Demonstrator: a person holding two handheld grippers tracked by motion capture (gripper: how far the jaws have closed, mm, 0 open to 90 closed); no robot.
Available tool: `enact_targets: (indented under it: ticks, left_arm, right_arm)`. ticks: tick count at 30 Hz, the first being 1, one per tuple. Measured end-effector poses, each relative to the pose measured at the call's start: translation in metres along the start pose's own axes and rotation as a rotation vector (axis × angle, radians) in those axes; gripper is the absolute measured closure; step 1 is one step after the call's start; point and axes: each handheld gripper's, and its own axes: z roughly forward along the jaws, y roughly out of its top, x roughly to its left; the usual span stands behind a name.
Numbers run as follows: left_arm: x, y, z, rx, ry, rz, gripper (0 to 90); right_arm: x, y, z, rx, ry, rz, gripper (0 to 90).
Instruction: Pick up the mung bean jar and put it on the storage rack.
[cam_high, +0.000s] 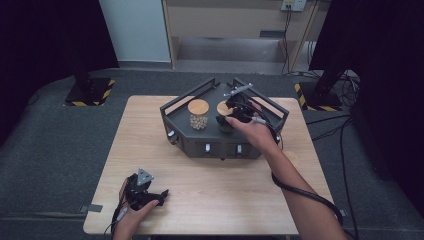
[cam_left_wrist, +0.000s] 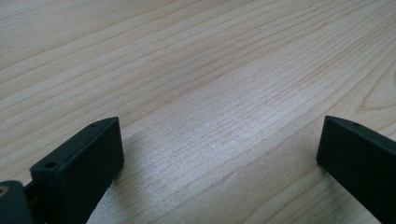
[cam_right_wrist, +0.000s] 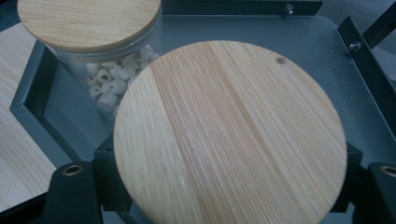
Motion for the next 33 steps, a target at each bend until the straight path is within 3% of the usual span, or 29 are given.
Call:
enact_targets:
  ticks: [18, 33]
  left_arm:
    - [0.000, 0.000, 0.000, 0.000, 0.000, 0.000, 0.0]
    - [0.000, 0.000, 0.000, -0.001, 0.000, -0.001, 0.0]
  right_arm:
    - [0.000, -0.006, 0.009, 0.011, -0.003, 0.015, 25.5]
    - [-0.003, -0.015, 0.009, -0.013, 0.005, 0.039, 25.5]
